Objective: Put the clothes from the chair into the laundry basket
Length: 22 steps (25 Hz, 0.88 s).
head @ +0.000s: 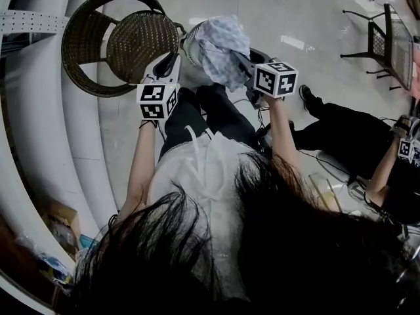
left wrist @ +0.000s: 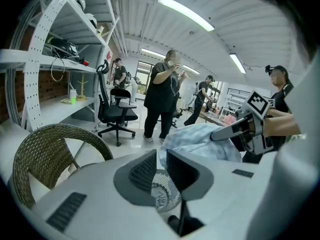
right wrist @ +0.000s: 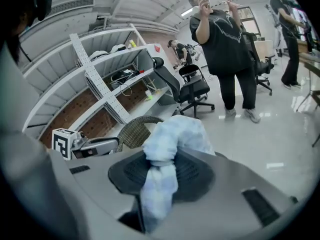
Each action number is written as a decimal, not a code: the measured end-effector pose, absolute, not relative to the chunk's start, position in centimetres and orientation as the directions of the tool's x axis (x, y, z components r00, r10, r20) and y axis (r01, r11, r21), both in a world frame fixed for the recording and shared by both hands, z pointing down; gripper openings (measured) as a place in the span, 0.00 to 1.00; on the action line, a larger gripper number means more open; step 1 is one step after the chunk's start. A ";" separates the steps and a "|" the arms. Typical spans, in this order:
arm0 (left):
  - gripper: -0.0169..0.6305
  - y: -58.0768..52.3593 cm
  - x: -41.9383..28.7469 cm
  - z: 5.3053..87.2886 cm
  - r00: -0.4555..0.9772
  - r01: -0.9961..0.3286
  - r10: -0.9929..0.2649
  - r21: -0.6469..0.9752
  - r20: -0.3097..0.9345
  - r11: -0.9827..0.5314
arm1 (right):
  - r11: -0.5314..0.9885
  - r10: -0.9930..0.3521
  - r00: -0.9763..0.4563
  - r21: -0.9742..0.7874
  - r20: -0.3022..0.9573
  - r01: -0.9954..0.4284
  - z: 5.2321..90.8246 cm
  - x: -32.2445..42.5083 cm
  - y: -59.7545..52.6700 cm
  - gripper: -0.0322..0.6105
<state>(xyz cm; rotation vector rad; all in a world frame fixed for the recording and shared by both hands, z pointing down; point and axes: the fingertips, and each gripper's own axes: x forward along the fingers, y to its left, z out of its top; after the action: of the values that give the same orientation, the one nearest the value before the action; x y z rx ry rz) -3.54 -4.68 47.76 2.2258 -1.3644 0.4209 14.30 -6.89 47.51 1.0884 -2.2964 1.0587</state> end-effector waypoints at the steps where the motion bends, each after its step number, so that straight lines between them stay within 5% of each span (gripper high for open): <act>1: 0.14 -4.8 -2.9 48.0 0.453 -0.891 -0.736 0.247 0.502 -0.380 | 0.410 -0.484 -0.623 -0.470 0.615 -0.782 48.1 15.0 -6.9 0.23; 22: 0.14 -9.2 4.4 58.0 0.398 -0.917 -0.674 0.250 0.622 -0.310 | 0.375 -0.239 -0.608 -0.506 0.757 -0.777 67.3 17.5 -11.9 0.23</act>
<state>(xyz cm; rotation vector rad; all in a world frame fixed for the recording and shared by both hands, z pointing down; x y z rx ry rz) 4.43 -9.22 57.98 2.0837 -1.3535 0.5495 17.46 -11.87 67.26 0.8717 -2.0575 1.2029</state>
